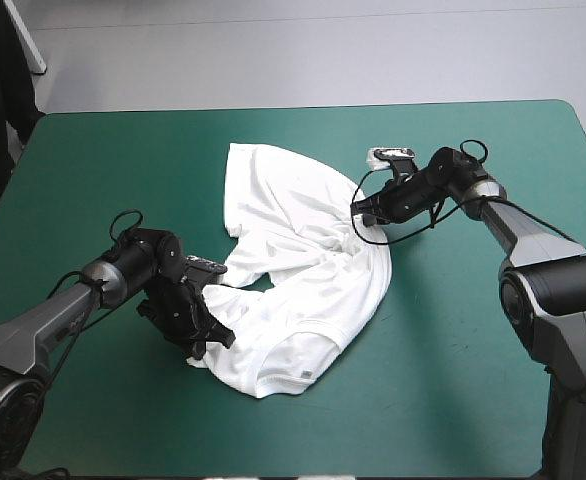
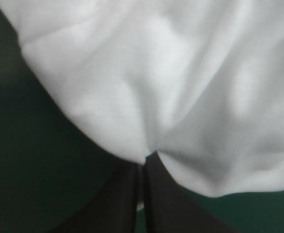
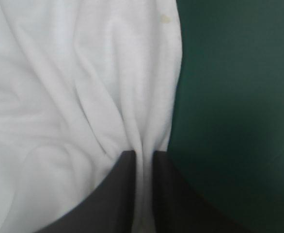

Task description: Fold the cloth

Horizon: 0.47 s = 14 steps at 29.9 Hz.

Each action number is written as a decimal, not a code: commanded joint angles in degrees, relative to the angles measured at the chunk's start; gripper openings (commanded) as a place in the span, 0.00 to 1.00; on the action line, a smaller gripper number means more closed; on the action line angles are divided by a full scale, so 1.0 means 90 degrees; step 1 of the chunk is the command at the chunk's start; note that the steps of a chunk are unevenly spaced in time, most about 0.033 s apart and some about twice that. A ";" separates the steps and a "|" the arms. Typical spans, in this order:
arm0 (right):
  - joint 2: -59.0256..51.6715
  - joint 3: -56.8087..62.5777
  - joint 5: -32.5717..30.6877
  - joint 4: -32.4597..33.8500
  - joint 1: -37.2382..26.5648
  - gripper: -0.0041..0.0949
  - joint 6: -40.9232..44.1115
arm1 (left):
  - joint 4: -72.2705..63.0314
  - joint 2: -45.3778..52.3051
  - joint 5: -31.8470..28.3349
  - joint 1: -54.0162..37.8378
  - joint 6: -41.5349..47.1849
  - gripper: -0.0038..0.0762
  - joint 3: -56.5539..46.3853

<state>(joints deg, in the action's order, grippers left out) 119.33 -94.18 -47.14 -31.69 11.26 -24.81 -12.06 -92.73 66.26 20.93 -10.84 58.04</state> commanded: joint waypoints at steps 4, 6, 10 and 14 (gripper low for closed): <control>-0.0442 -0.0184 -0.0504 0.0362 -0.0070 0.03 0.0107 | -0.0240 0.0139 -0.0049 0.0025 -0.0145 0.04 0.0098; -0.0644 -0.0184 -0.0590 0.0650 -0.0154 0.03 0.0149 | -0.0266 0.0295 -0.0019 0.0025 -0.0162 0.04 0.0181; -0.1255 -0.0184 -0.0667 0.0868 -0.0559 0.03 0.0368 | -0.0266 0.0938 0.0056 0.0025 -0.0162 0.04 0.0581; -0.2046 -0.0184 -0.0967 0.0792 -0.1048 0.03 0.0539 | -0.0138 0.1712 0.0616 0.0025 -0.0149 0.04 0.1293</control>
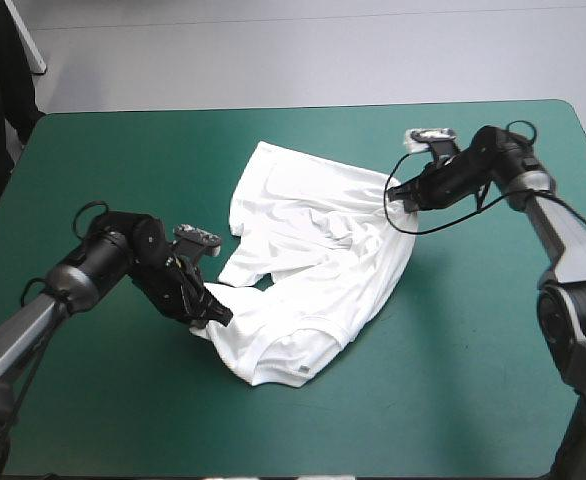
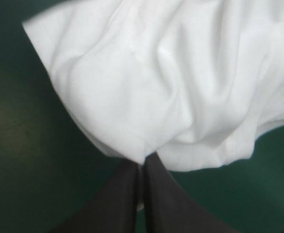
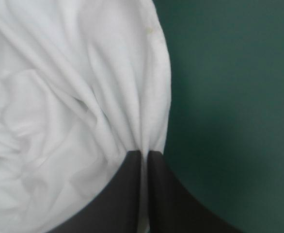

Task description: Fold the cloth

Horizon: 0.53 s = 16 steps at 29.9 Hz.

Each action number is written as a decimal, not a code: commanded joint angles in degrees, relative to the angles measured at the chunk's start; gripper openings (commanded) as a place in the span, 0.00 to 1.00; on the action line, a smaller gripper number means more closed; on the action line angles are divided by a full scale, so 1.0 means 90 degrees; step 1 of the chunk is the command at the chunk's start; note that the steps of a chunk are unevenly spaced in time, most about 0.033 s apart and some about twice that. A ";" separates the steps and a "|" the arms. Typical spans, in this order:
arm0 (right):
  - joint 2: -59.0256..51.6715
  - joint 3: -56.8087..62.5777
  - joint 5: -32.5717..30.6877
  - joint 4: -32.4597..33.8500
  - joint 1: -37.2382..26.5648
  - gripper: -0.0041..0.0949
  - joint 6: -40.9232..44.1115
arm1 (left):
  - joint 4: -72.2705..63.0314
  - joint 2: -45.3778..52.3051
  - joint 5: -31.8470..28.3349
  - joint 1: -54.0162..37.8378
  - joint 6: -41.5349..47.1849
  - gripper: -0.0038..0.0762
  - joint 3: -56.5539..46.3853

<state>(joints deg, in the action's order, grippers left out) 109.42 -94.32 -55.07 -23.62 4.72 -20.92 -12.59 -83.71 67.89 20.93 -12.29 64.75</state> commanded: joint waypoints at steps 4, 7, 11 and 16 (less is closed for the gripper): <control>-0.1911 -0.0168 -0.0133 -0.0169 -0.0542 0.03 0.0183 | 0.0166 0.1654 0.0655 0.0025 0.0246 0.04 0.1276; -0.2583 -0.0168 -0.0370 -0.0272 -0.0543 0.03 0.0198 | 0.0468 0.2324 0.0655 0.0025 0.0443 0.04 0.1781; -0.3367 -0.0168 -0.0726 -0.0284 -0.0543 0.03 0.0462 | 0.0537 0.2923 0.0655 0.0025 0.0546 0.04 0.2381; -0.4612 -0.0168 -0.1048 -0.0069 -0.0543 0.03 0.0767 | 0.0329 0.3497 0.0655 0.0025 0.0546 0.04 0.2949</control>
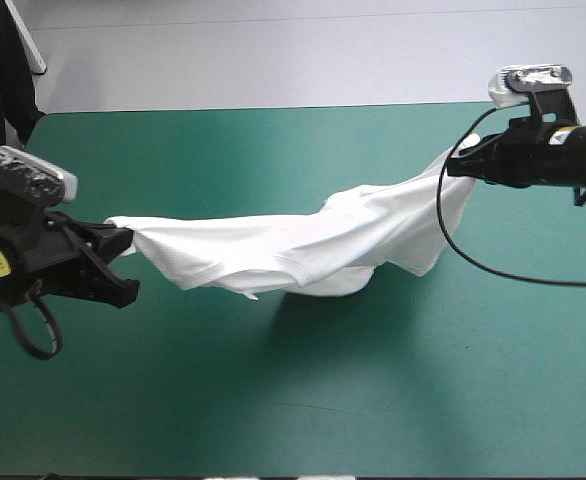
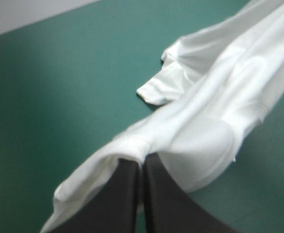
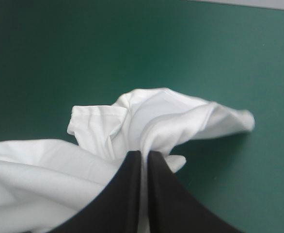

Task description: Fold the cloth

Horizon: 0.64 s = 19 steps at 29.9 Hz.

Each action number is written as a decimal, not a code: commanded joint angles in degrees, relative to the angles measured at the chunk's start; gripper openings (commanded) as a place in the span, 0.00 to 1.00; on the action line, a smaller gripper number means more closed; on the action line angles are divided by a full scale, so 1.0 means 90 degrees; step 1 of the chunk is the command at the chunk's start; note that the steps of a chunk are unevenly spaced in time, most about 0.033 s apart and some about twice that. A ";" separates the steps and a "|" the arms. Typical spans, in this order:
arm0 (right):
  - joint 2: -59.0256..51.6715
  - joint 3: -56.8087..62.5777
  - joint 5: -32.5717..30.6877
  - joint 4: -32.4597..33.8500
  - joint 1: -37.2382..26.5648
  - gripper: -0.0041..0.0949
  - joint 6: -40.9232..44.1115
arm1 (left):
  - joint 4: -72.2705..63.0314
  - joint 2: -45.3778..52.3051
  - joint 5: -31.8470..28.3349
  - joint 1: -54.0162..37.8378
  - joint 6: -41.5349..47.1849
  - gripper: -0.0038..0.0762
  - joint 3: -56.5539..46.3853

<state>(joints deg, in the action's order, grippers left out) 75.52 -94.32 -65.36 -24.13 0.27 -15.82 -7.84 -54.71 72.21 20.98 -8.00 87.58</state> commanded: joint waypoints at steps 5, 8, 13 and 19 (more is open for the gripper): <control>-0.2224 -0.0062 0.0156 0.0258 -0.0049 0.03 0.0516 | -0.0395 0.0795 0.0175 0.0019 0.0097 0.04 0.0998; -0.2798 -0.0062 0.0236 0.0342 -0.0036 0.03 0.0764 | -0.0382 0.0943 0.0175 0.0019 0.0238 0.04 0.1433; -0.3303 -0.0062 0.0057 0.0023 -0.0036 0.03 0.1060 | -0.0462 0.0966 0.0175 0.0019 0.0305 0.04 0.1978; -0.3379 -0.0089 -0.0025 -0.0514 -0.0036 0.03 0.0959 | -0.0622 0.0942 0.0175 0.0019 0.0350 0.04 0.2136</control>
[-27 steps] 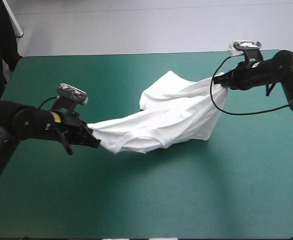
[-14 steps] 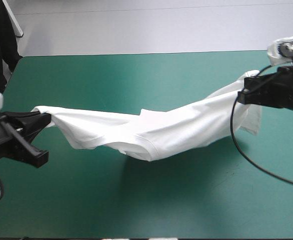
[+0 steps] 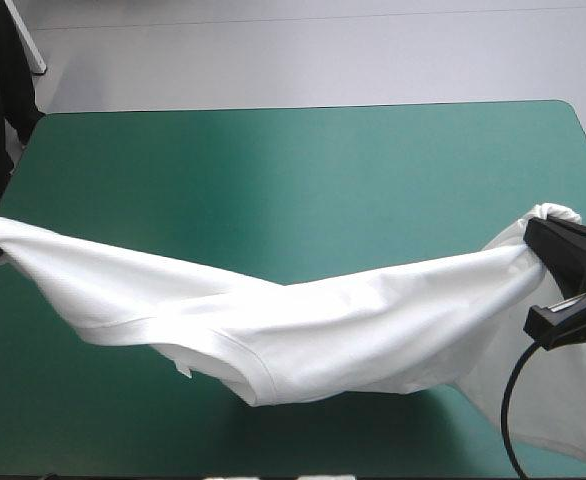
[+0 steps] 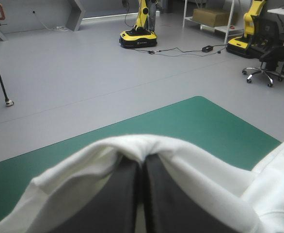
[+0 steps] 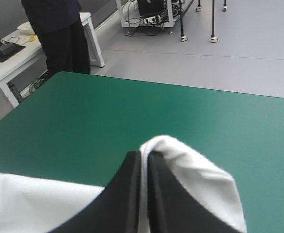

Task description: Fold the cloth

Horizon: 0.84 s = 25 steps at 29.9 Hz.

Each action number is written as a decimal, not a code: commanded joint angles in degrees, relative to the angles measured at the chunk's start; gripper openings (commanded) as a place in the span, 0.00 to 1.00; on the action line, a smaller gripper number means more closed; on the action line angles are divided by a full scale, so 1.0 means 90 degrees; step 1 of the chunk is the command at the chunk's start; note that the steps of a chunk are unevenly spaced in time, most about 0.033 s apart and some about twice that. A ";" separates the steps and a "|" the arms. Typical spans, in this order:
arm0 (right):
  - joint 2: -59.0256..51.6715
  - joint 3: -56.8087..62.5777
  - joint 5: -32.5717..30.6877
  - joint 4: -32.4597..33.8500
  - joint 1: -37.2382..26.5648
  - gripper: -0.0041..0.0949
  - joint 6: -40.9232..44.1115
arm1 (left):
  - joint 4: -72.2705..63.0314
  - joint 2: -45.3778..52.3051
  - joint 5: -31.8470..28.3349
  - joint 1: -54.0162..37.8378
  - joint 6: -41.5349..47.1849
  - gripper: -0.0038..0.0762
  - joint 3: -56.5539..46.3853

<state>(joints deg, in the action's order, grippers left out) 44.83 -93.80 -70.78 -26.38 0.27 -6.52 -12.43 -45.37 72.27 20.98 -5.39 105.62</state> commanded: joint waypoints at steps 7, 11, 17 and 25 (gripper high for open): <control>0.0716 0.0112 0.0430 0.0422 -0.0036 0.03 -0.0064 | 0.0888 -0.0952 0.0047 0.0019 0.0060 0.04 0.0130; 0.1388 0.0537 0.0474 0.0658 -0.0036 0.03 -0.0063 | 0.1437 -0.1801 -0.0124 0.0019 0.0015 0.04 0.0130; 0.2681 0.0674 0.1505 0.0792 -0.0036 0.03 -0.0372 | 0.2178 -0.3052 -0.1197 0.0019 -0.0060 0.04 0.0130; 0.4765 0.0223 0.2707 0.0720 -0.0036 0.03 -0.1000 | 0.2401 -0.4883 -0.2286 -0.0185 0.0001 0.04 0.0130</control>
<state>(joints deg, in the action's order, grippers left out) 83.35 -88.00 -52.04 -18.80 0.27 -13.45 8.60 -86.57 59.35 20.27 -6.07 105.47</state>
